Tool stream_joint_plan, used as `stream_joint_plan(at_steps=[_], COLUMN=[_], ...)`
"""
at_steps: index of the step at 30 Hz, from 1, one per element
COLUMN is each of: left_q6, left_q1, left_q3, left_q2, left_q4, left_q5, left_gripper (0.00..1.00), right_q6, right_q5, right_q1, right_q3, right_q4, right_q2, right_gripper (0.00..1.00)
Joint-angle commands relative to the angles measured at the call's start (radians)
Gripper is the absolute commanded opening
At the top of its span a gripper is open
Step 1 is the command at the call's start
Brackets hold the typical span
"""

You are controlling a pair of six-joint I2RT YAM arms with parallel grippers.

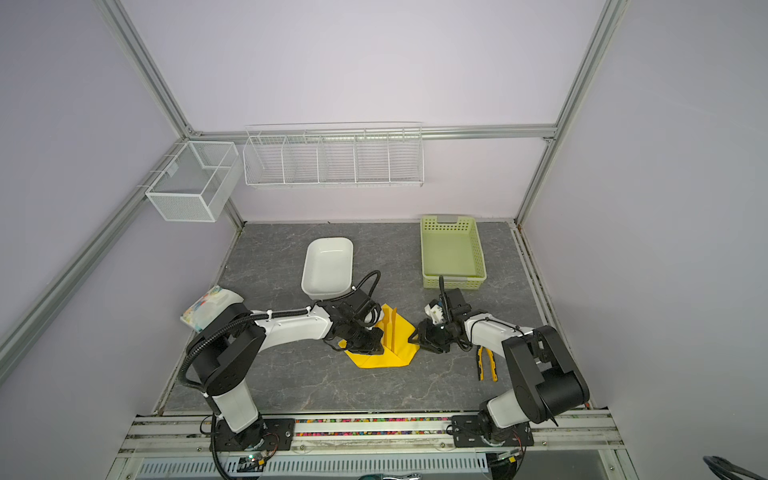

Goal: Place the utensils on the paper napkin and roll it up

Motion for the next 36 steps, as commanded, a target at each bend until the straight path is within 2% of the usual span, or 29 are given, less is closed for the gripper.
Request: stream_joint_plan(at_steps=[1,10,11,13,15,17,19,21,26,30,36], left_q6=[0.001,0.000,0.001,0.000,0.000,0.000,0.000,0.000,0.000,0.000,-0.001], left_q1=[-0.004,-0.004,-0.004,-0.004,-0.004,-0.004,-0.004,-0.004,-0.003,-0.004,-0.004], left_q3=[0.024,0.020,0.019,0.017,0.014,0.013,0.011,0.011,0.010,0.009,0.013], left_q2=[0.010,0.008,0.007,0.005,0.004,0.002,0.002,0.002,0.003,0.002,0.002], left_q4=[-0.013,-0.008,-0.008,-0.008,-0.007,-0.006,-0.004,-0.002,-0.003,-0.005,-0.002], left_q5=[-0.003,0.000,0.000,-0.002,-0.002,-0.002,-0.002,-0.002,-0.004,-0.006,-0.005], left_gripper=[0.00,0.00,0.00,0.00,0.00,0.00,0.00,0.00,0.00,0.00,0.00], right_q6=[0.058,0.061,0.060,0.054,0.047,0.042,0.039,0.035,0.018,-0.013,-0.038], right_q5=[-0.069,-0.026,-0.023,-0.012,-0.007,-0.005,-0.006,-0.013,0.007,0.087,0.137], right_q1=[-0.004,-0.006,-0.005,-0.006,-0.007,-0.007,-0.008,-0.008,-0.007,-0.007,-0.002], right_q3=[-0.032,-0.019,-0.014,-0.003,0.009,0.019,0.024,0.028,0.039,0.057,0.082], right_q4=[0.059,0.027,0.026,0.024,0.017,0.015,0.025,0.028,-0.004,-0.094,-0.167], right_q2=[-0.059,-0.136,-0.136,-0.134,-0.130,-0.126,-0.125,-0.122,-0.117,-0.131,-0.128], right_gripper=[0.47,0.50,0.49,0.37,0.35,0.35,0.42,0.44,0.34,0.26,0.20])
